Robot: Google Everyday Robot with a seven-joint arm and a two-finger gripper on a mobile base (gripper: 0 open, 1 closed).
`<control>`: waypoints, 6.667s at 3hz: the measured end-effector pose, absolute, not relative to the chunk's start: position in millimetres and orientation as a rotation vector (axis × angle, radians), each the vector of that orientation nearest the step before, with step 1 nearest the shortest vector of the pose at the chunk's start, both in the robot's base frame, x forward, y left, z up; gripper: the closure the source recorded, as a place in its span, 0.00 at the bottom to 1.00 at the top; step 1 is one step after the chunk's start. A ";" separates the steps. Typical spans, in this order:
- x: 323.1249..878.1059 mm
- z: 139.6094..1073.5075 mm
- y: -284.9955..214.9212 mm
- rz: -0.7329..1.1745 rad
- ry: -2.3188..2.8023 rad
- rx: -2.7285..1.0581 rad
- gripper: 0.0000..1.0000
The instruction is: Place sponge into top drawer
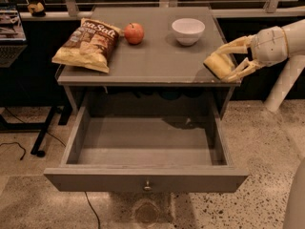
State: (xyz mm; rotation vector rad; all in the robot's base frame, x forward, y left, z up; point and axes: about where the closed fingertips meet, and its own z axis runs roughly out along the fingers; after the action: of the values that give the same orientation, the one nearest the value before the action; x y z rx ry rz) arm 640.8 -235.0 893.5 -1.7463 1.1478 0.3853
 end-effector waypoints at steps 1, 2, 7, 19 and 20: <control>638.5 891.2 -227.6 0.390 1.141 -1.763 1.00; 623.1 906.8 -231.2 0.339 1.120 -1.728 1.00; 532.5 802.9 -235.5 0.525 1.303 -1.467 1.00; 564.1 659.9 -95.0 0.635 1.431 -1.725 0.11; 564.1 659.8 -94.9 0.635 1.431 -1.725 0.00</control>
Offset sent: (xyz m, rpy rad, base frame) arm -0.0953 0.0108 -0.0408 0.0952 0.0399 -0.0731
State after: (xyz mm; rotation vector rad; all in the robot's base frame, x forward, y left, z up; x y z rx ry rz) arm 564.1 -94.9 659.8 -1.7251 1.4311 0.6351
